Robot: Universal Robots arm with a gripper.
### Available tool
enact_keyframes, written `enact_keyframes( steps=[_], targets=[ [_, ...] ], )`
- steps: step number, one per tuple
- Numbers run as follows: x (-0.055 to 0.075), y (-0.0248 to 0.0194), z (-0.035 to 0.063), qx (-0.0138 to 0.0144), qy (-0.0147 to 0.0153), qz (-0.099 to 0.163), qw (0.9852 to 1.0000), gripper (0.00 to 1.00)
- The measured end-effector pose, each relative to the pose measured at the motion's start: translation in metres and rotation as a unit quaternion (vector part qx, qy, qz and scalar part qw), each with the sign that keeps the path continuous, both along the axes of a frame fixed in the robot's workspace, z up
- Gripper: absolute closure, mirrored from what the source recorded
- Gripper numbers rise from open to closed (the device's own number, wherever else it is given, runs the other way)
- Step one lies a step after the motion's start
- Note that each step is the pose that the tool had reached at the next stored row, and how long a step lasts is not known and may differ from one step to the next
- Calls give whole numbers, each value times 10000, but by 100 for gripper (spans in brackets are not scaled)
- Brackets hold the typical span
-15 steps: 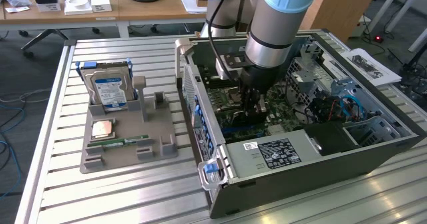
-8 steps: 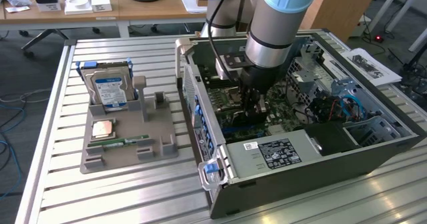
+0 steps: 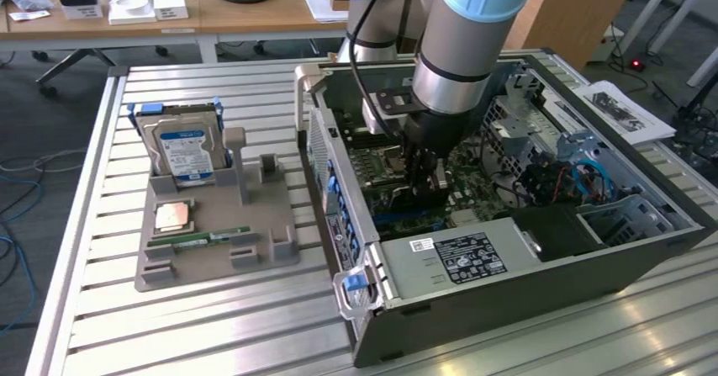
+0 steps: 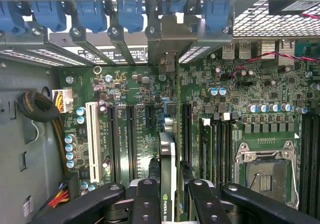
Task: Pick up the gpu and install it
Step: 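Insert the gpu into the slot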
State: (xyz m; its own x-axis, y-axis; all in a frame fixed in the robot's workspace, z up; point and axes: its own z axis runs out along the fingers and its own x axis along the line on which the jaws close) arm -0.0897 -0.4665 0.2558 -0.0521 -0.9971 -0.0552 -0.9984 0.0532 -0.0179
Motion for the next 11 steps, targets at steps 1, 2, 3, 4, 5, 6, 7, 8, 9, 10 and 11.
enact_keyframes(
  steps=[1,2,3,4,5,6,7,8,9,10,11],
  targets=[
    [0,0,0,0,0,0,10000,74],
    [0,0,0,0,0,0,10000,74],
    [0,0,0,0,0,0,10000,74],
    [0,0,0,0,0,0,10000,74],
    [0,0,0,0,0,0,10000,74],
    [0,0,0,0,0,0,10000,74],
    [0,0,0,0,0,0,10000,74],
    [0,0,0,0,0,0,10000,74],
    [0,0,0,0,0,0,10000,74],
    [0,0,0,0,0,0,10000,74],
    [0,0,0,0,0,0,10000,74]
  ],
)
